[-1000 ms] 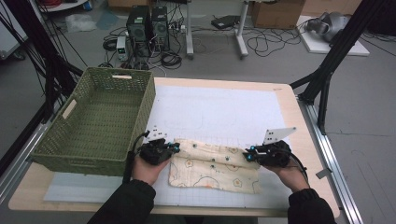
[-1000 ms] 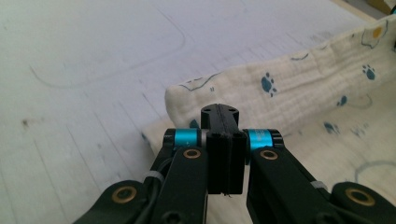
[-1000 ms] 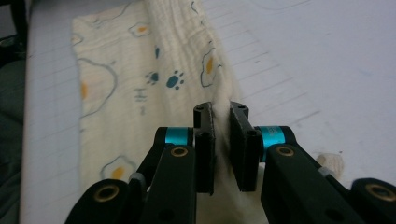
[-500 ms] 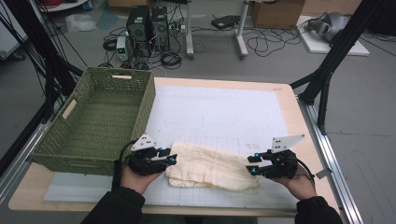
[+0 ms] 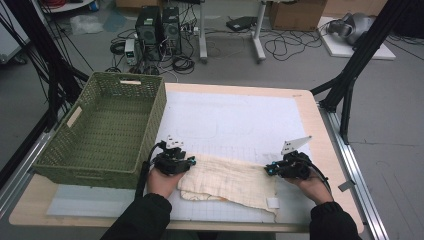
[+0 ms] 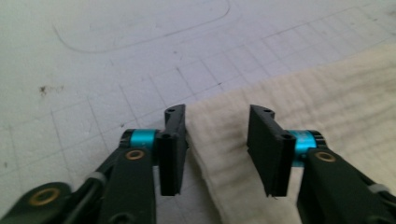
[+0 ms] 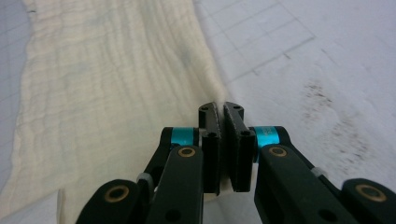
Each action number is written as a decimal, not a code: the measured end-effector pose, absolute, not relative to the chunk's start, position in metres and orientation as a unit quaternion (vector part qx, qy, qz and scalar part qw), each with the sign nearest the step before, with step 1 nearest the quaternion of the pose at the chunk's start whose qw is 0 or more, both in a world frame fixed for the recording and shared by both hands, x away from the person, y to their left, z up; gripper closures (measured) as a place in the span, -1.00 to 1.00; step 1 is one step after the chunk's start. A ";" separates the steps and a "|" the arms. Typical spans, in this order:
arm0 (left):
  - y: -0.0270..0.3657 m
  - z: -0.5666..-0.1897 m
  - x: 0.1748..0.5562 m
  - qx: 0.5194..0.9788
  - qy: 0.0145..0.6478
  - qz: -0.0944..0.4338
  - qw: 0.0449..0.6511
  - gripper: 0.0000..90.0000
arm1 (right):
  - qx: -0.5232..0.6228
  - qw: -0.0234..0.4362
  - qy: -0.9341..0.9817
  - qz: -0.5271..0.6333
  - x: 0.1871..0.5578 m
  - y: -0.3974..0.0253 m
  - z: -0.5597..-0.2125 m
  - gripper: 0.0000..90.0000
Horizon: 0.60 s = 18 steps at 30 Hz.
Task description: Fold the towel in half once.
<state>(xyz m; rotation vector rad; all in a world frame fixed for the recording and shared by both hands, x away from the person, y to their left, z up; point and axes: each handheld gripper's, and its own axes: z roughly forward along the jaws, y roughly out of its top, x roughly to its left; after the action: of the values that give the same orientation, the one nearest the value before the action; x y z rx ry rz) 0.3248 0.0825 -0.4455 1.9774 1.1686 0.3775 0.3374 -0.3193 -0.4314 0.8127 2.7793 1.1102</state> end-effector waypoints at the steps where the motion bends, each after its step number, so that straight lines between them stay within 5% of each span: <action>1: 0.082 -0.445 0.324 0.785 0.453 0.152 0.395 0.65 | 0.269 0.023 0.894 0.359 0.341 -0.321 -0.431 0.91; 2: 0.081 -0.445 0.324 0.786 0.450 0.151 0.395 0.87 | 0.276 0.024 0.891 0.360 0.342 -0.322 -0.430 0.91; 4: 0.079 -0.444 0.323 0.788 0.445 0.153 0.396 0.91 | 0.286 0.034 0.885 0.367 0.345 -0.324 -0.425 0.92; 18: 0.058 -0.433 0.361 0.733 0.479 0.198 0.440 0.92 | 0.359 0.084 0.859 0.355 0.391 -0.333 -0.417 0.91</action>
<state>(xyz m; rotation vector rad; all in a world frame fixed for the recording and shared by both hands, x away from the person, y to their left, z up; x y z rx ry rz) 0.3613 0.0578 -0.4326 1.8217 1.1910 0.4925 0.3912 -0.3328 -0.4174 1.0709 2.5647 1.0580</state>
